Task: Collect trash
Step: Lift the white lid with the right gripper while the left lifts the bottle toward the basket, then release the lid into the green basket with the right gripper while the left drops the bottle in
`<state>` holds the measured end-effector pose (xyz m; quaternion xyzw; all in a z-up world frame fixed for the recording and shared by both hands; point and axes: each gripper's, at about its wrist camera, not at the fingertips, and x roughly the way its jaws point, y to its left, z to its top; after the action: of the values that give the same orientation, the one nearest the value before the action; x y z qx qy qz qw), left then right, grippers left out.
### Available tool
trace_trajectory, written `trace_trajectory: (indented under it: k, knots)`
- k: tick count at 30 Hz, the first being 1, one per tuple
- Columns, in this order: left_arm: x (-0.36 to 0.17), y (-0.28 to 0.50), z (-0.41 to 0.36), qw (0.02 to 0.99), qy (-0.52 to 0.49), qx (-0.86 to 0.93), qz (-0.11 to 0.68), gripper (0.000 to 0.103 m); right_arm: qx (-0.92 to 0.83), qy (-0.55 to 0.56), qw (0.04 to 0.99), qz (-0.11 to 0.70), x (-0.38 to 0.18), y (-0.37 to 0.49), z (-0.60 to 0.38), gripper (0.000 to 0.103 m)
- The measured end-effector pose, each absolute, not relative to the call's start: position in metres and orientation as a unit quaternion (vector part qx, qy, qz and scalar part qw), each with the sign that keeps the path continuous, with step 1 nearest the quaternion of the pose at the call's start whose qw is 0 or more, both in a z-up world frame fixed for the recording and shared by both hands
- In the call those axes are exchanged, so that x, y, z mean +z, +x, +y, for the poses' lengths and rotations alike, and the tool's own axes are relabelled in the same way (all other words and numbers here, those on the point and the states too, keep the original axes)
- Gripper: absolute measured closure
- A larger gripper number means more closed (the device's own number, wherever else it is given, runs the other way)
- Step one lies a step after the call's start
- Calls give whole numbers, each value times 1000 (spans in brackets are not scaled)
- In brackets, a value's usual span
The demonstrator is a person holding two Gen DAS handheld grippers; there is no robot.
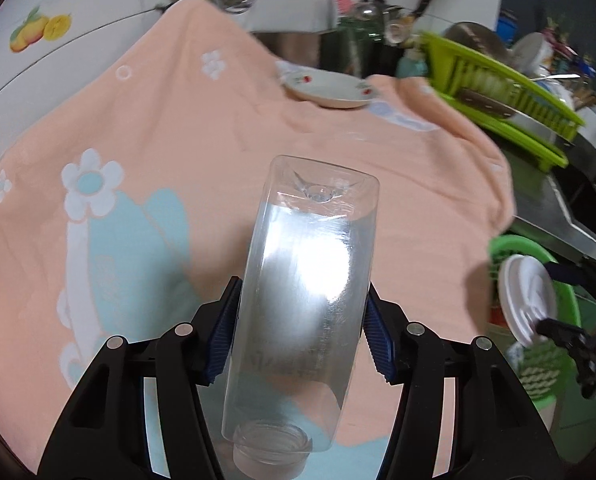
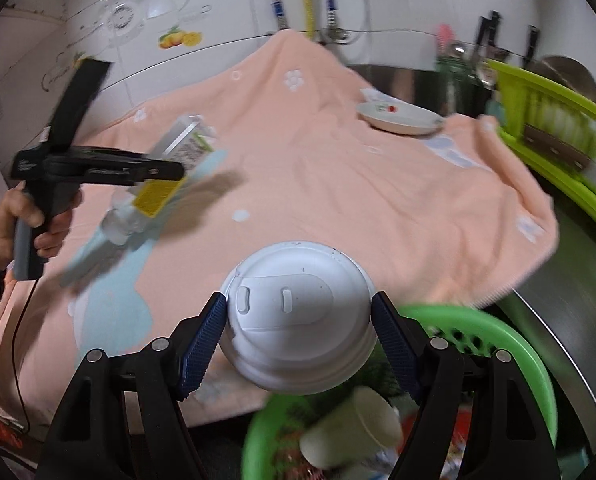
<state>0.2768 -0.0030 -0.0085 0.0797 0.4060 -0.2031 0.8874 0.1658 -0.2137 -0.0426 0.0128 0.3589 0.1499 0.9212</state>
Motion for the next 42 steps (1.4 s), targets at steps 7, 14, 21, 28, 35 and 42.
trace_trajectory:
  k: [7, 14, 21, 28, 35, 42]
  knots:
    - [-2, 239, -42, 881, 69, -254, 393, 47, 98, 42, 925, 366, -55, 127, -259, 32]
    - [2, 207, -87, 869, 60, -311, 381, 47, 52, 79, 920, 381, -77, 87, -300, 31]
    - [-5, 182, -132, 851, 56, -354, 383, 47, 28, 106, 915, 389, -91, 61, -327, 31]
    - [-17, 170, -168, 837, 47, -378, 394, 48, 21, 117, 917, 381, -88, 47, -339, 31]
    - [-31, 165, -196, 824, 51, -388, 410, 49, 15, 133, 921, 365, -80, 35, -348, 31]
    - [-43, 166, -210, 810, 60, -392, 431, 49, 12, 136, 924, 358, -76, 28, -351, 31]
